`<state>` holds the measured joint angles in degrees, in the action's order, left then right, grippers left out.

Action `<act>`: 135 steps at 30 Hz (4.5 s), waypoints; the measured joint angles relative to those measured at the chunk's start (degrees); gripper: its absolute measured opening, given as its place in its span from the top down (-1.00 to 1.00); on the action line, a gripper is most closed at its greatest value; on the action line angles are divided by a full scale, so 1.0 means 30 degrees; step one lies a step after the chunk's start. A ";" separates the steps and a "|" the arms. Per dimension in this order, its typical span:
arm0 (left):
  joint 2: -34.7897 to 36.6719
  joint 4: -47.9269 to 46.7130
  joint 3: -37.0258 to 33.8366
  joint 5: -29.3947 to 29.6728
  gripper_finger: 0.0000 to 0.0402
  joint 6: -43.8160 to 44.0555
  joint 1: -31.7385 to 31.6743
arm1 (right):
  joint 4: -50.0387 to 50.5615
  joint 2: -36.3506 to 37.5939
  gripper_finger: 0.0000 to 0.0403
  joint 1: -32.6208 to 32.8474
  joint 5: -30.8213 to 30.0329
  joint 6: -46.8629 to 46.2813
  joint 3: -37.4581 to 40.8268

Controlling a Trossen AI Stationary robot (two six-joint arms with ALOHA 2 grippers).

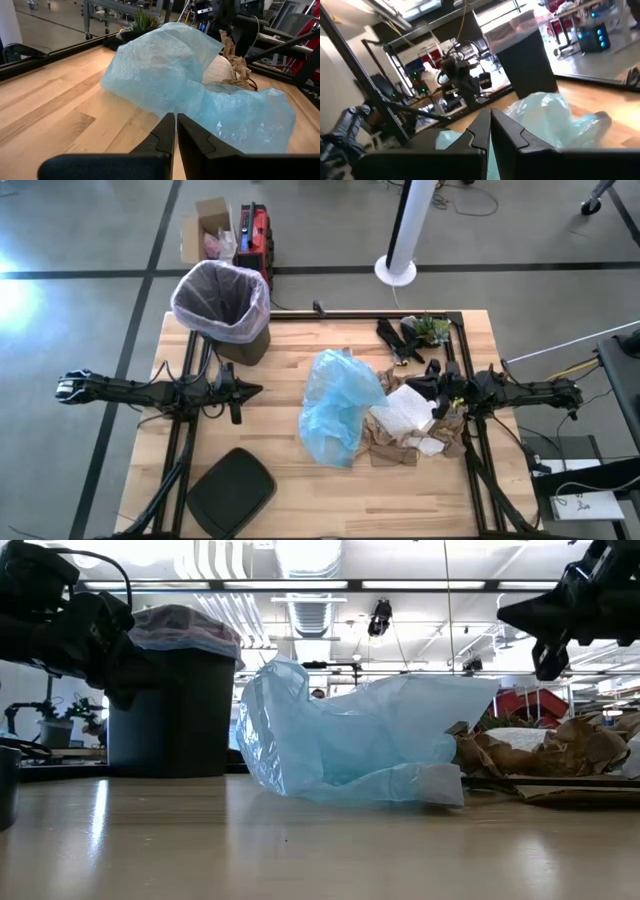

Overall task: Place trash/remove bag and relplace
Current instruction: Put the white plastic into the trash bin

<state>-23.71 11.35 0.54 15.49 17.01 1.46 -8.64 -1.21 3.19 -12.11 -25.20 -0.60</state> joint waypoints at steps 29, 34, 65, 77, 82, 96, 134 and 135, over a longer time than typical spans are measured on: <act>-0.0003 0.0016 0.0000 0.0000 0.98 -0.0003 0.0001 | 1.9467 -1.7001 0.33 0.0229 0.0213 -0.4066 -1.6984; -0.0006 0.0016 -0.0001 0.0000 0.98 -0.0002 0.0002 | 2.2392 -1.9406 0.00 0.0186 0.1729 -0.2652 -1.8917; -0.0231 0.2116 0.0000 -0.0015 0.98 0.2811 -0.0271 | 2.1791 -2.8284 -0.37 -0.7668 0.9007 1.3891 -1.7755; -0.0726 0.6507 0.0432 0.1015 0.98 0.4379 -0.0293 | 2.2040 -2.8314 -0.03 -0.7616 1.0088 1.3407 -1.7777; -0.1643 0.6639 0.3053 0.1173 0.98 0.1065 -0.0293 | 2.2393 -2.8335 0.31 -0.7617 1.0042 1.3724 -1.7770; -0.6105 -0.3637 1.3069 0.1643 0.93 -0.2982 -0.0327 | 2.6912 -2.5553 0.99 -0.7530 0.8426 1.3960 -1.9275; -1.8156 -2.9465 3.1146 -0.1420 0.69 -0.1521 -1.5341 | 2.5058 -1.7557 1.00 -0.5215 0.2499 0.7542 -2.3424; -1.8350 -2.9456 3.1146 -0.1651 0.70 -0.1480 -1.5218 | 2.4594 -1.7526 1.00 -0.5092 0.2358 0.7474 -2.3438</act>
<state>-78.76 -77.02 93.97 10.53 12.57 -44.20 65.14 -53.79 -12.09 -5.03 -2.78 -70.91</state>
